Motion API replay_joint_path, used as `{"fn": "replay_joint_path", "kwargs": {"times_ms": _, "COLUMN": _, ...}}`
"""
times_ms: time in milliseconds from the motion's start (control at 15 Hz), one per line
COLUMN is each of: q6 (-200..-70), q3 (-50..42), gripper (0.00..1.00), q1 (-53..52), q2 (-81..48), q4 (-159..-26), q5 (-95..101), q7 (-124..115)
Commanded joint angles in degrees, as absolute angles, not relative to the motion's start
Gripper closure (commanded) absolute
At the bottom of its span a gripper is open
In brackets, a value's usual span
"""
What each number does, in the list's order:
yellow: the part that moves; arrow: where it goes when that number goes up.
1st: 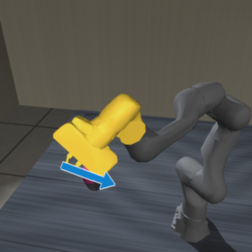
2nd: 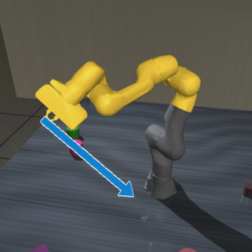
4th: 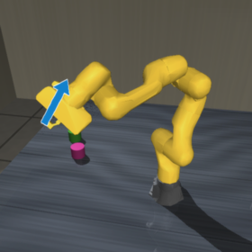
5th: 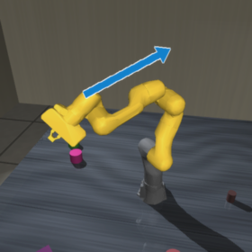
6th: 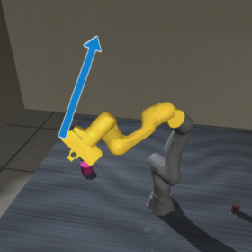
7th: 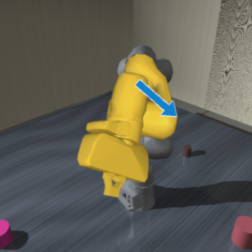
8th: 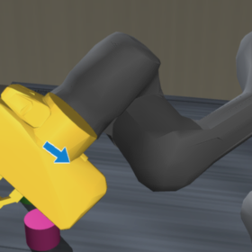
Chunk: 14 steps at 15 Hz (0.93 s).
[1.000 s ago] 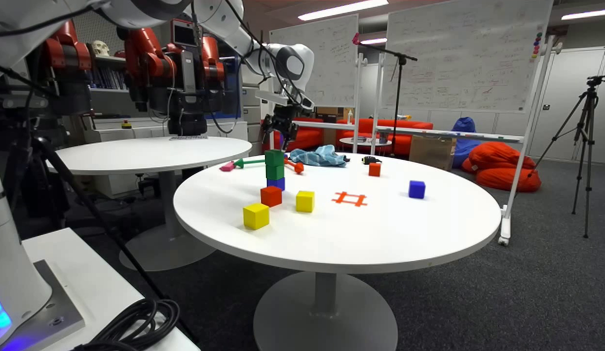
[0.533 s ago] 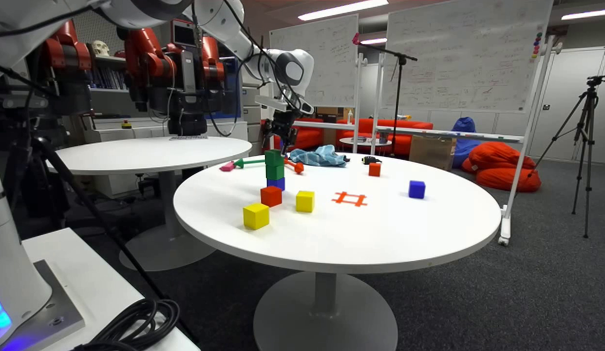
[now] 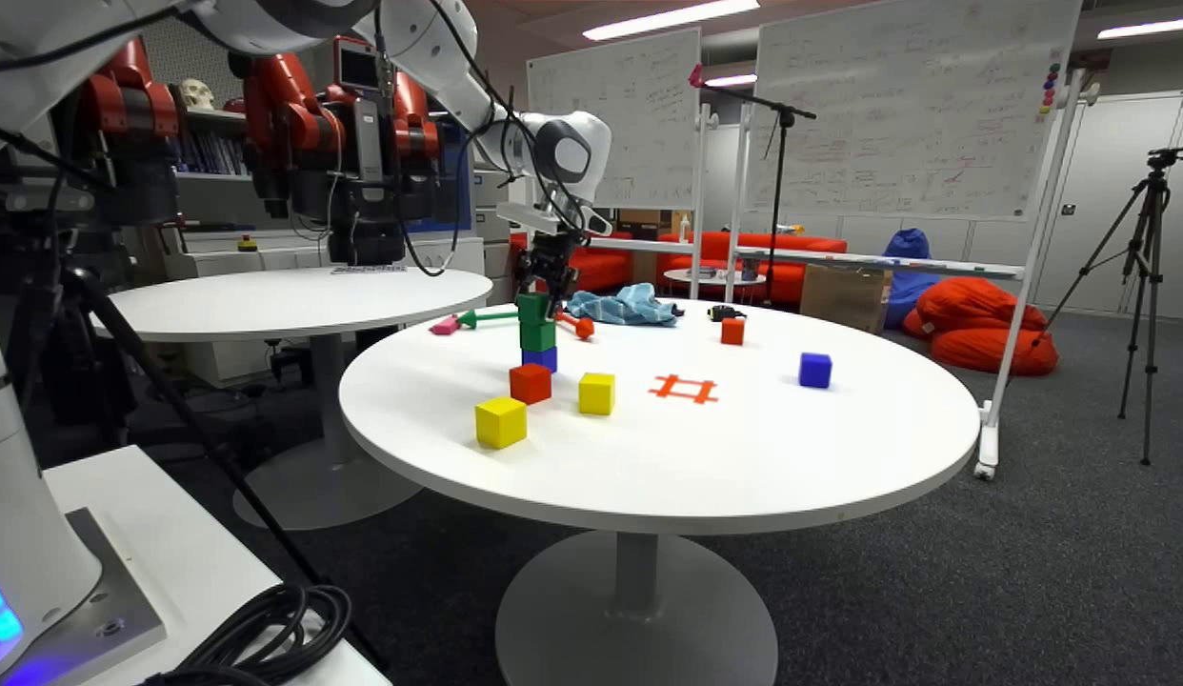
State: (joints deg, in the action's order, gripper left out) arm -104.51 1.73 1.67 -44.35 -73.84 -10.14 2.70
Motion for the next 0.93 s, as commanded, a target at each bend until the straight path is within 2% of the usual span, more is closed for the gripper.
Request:
{"fn": "replay_joint_path", "kwargs": {"times_ms": 0, "q6": -106.1, "q3": 2.3, "gripper": 0.51, "q1": 2.3, "q2": -41.6, "q4": -77.8, "q5": -10.7, "q7": 3.2}}
{"fn": "replay_joint_path", "kwargs": {"times_ms": 133, "q6": -105.9, "q3": 2.3, "gripper": 0.66, "q1": 2.3, "q2": -41.4, "q4": -77.7, "q5": -10.6, "q7": 3.0}}
{"fn": "replay_joint_path", "kwargs": {"times_ms": 200, "q6": -105.8, "q3": 2.2, "gripper": 0.69, "q1": 2.2, "q2": -41.1, "q4": -77.9, "q5": -10.6, "q7": 2.7}}
{"fn": "replay_joint_path", "kwargs": {"times_ms": 867, "q6": -113.6, "q3": 0.4, "gripper": 0.69, "q1": 3.6, "q2": -30.3, "q4": -88.9, "q5": -11.0, "q7": -0.5}}
